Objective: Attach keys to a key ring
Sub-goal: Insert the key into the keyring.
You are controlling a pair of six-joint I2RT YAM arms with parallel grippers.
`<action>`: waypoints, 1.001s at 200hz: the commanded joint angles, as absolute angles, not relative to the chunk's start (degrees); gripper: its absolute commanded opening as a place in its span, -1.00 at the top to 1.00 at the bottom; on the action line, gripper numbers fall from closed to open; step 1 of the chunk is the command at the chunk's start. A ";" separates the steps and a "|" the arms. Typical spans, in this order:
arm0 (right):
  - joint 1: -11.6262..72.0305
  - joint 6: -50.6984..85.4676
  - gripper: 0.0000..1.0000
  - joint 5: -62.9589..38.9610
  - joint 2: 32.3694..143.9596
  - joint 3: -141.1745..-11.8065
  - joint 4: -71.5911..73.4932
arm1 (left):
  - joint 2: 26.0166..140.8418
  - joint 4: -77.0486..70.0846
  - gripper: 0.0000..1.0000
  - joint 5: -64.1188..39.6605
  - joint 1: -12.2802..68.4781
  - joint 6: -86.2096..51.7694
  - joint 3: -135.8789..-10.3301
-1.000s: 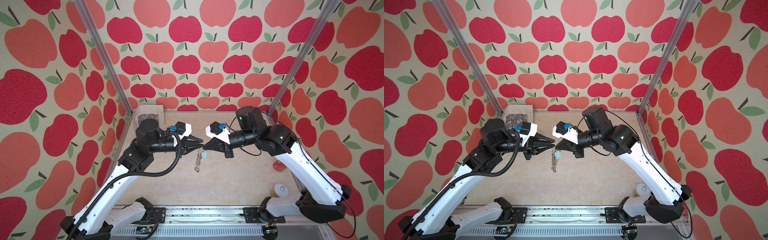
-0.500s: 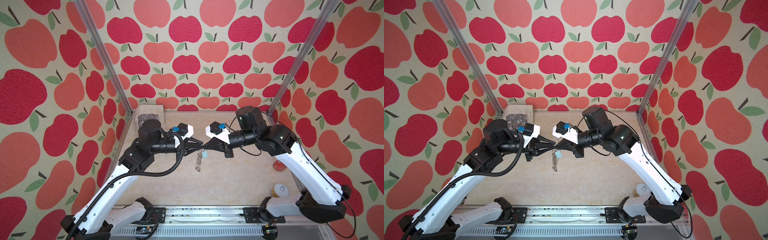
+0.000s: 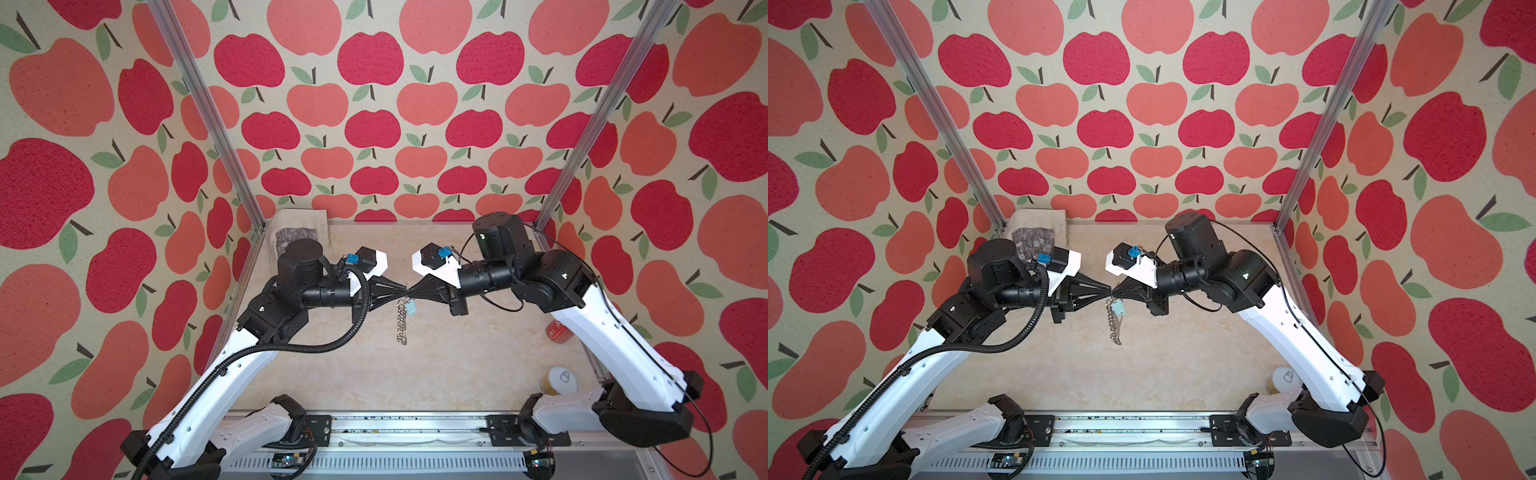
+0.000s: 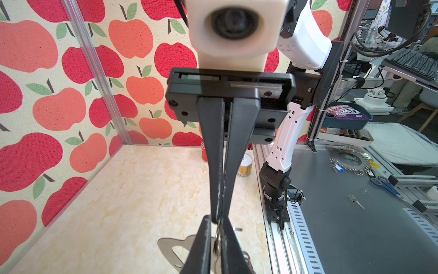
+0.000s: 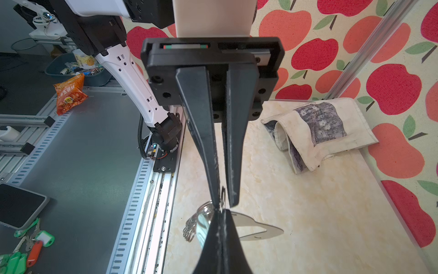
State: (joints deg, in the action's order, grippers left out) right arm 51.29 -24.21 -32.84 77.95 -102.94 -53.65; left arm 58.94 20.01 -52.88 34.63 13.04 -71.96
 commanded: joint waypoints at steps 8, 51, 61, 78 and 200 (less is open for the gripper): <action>51.60 -24.70 1.00 -32.97 76.54 -102.75 -51.91 | 59.23 21.53 0.74 -52.85 34.96 13.89 -73.14; 51.68 -24.21 1.00 -33.83 76.81 -102.44 -51.31 | 59.19 21.19 0.85 -52.82 35.08 14.15 -73.29; 51.68 -24.08 1.00 -34.05 76.82 -102.27 -50.98 | 59.22 21.01 0.92 -52.94 35.21 14.24 -73.34; 51.68 -23.75 1.00 -34.28 77.01 -101.93 -50.46 | 59.24 20.57 1.00 -53.34 35.33 14.33 -73.41; 49.24 -17.81 0.48 -35.24 71.72 -96.39 -41.67 | 55.70 -8.06 1.00 -60.43 29.60 1.07 -65.05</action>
State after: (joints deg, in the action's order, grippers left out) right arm 49.36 -20.82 -32.77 73.10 -97.84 -46.37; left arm 55.53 -0.62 -56.95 29.85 4.01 -65.43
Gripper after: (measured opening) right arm 0.259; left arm 0.048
